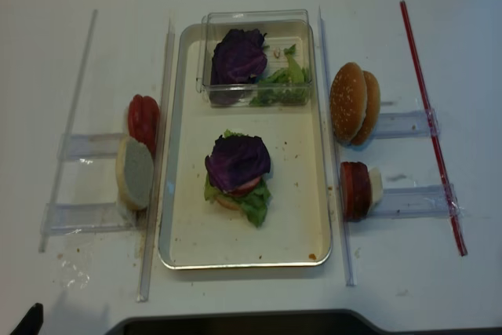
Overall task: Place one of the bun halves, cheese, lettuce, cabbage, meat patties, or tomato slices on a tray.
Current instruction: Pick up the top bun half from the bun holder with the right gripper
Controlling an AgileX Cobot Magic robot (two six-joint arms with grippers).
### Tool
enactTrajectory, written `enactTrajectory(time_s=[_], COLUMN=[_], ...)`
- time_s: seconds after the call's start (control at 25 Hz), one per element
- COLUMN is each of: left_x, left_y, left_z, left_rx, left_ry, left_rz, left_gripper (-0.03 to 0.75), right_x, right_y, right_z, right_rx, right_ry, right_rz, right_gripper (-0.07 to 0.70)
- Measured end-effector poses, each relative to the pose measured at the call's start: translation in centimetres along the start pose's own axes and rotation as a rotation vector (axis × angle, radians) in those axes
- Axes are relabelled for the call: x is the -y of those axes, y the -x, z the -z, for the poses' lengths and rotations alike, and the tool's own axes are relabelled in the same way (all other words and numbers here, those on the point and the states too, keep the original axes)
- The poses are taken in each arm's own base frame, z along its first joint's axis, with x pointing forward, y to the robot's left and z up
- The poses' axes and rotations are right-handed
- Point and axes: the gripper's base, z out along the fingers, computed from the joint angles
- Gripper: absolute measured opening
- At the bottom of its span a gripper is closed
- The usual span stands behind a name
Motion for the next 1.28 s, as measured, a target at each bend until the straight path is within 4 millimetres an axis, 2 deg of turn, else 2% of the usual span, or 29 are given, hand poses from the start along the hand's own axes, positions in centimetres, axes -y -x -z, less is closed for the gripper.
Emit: enactTrajectory(time_s=[0.44,0.72,1.0,1.28], left_x=[0.0,0.0,0.0,0.0], left_y=[0.0,0.0,0.0,0.0], left_z=[0.0,0.0,0.0,0.0], left_rx=[0.002,0.004,0.004,0.004], left_ry=[0.0,0.0,0.0,0.0], left_rz=[-0.002,-0.002,-0.002,-0.002], left_gripper=[0.44,0.44,0.44,0.44], right_x=[-0.2,-0.7,-1.7,-2.6], right_y=[6.5,10.1,12.1,13.3], right_z=[0.6,-0.1,-2.8,-6.9], right_rx=[-0.071,-0.117,-0.204,-0.332], right_ry=[0.005,0.052,0.166,0.278], right_rz=[-0.002,-0.02,-0.075,-0.141], right_gripper=[0.553,0.553,0.552,0.552])
